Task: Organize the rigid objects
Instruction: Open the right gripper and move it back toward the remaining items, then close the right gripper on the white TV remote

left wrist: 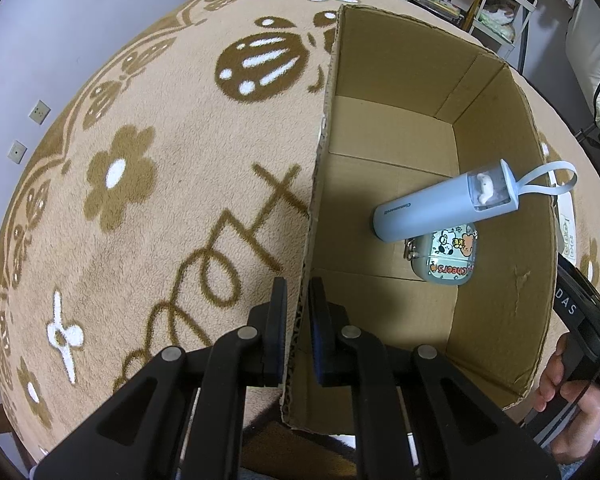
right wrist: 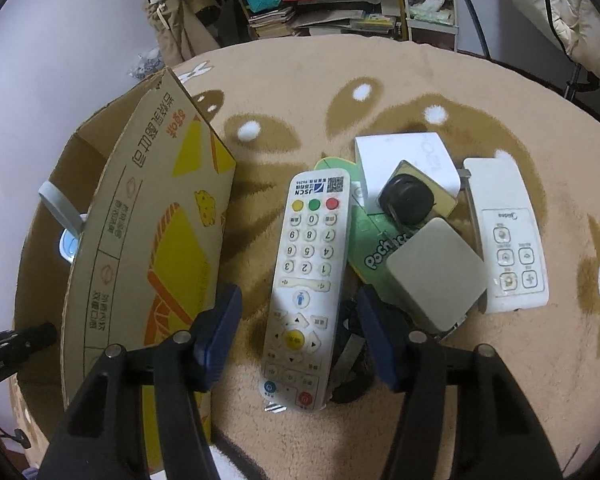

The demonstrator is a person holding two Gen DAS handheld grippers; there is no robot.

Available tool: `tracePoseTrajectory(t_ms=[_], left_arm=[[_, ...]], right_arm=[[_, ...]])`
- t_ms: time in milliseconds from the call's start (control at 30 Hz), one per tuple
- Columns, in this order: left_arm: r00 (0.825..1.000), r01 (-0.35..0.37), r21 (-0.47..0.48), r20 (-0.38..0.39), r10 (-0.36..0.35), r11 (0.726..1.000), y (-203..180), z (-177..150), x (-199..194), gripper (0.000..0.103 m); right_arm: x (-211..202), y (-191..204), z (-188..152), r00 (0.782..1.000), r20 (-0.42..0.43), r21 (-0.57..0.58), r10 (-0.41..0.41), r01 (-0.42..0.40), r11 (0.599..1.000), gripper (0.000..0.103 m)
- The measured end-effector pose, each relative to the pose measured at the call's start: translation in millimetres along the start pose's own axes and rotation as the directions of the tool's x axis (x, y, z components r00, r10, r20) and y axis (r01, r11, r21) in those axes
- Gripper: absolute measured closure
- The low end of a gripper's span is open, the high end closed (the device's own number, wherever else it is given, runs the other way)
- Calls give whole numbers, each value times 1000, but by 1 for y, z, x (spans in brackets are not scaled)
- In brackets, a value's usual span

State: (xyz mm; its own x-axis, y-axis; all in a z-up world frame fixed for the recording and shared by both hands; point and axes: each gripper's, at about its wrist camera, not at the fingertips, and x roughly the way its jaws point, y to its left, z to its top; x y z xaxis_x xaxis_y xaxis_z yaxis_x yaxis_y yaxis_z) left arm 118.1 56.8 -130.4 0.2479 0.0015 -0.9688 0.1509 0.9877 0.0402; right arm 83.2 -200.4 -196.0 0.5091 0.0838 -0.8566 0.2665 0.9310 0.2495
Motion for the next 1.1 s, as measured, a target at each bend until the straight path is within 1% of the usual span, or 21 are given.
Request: tracePoseTrajectory(t_ms=[133, 200, 267, 300, 333, 367, 533, 667, 833, 933, 1100], left_arm=[[1000, 5, -4, -5, -5, 1000, 2, 0, 1, 92], [1000, 5, -3, -5, -5, 1000, 2, 0, 1, 92], [1000, 6, -5, -5, -6, 1000, 2, 0, 1, 92], [1000, 6, -5, -5, -6, 1000, 2, 0, 1, 92], [1000, 7, -4, -5, -7, 1000, 2, 0, 1, 92], [1000, 7, -5, -5, -7, 1000, 2, 0, 1, 92], [1000, 4, -2, -5, -4, 1000, 2, 0, 1, 92], [1000, 3, -2, -5, -3, 1000, 2, 0, 1, 92], [1000, 2, -2, -4, -2, 1000, 2, 0, 1, 91], [1000, 2, 0, -4, -2, 1000, 2, 0, 1, 91], [1000, 3, -1, -4, -3, 1000, 3, 0, 1, 91]], right_arm=[[3, 3, 0, 1000, 13, -10, -7, 8, 1000, 39], [4, 7, -1, 1000, 12, -16, 3, -3, 1000, 40], [8, 9, -1, 1000, -1, -8, 6, -6, 1000, 49], [11, 8, -2, 1000, -16, -1, 15, -15, 1000, 51], [14, 8, -3, 999, -32, 6, 26, -26, 1000, 57], [17, 8, -5, 998, -48, 14, 35, -35, 999, 59], [22, 17, -6, 999, -30, -12, -14, 13, 1000, 59], [24, 20, -8, 1000, -14, -7, -25, 25, 1000, 59], [24, 29, -12, 997, -29, -49, -68, 67, 997, 59], [22, 28, -13, 997, -48, -26, -63, 62, 998, 59], [19, 17, -10, 998, -49, 22, -31, 33, 999, 60]])
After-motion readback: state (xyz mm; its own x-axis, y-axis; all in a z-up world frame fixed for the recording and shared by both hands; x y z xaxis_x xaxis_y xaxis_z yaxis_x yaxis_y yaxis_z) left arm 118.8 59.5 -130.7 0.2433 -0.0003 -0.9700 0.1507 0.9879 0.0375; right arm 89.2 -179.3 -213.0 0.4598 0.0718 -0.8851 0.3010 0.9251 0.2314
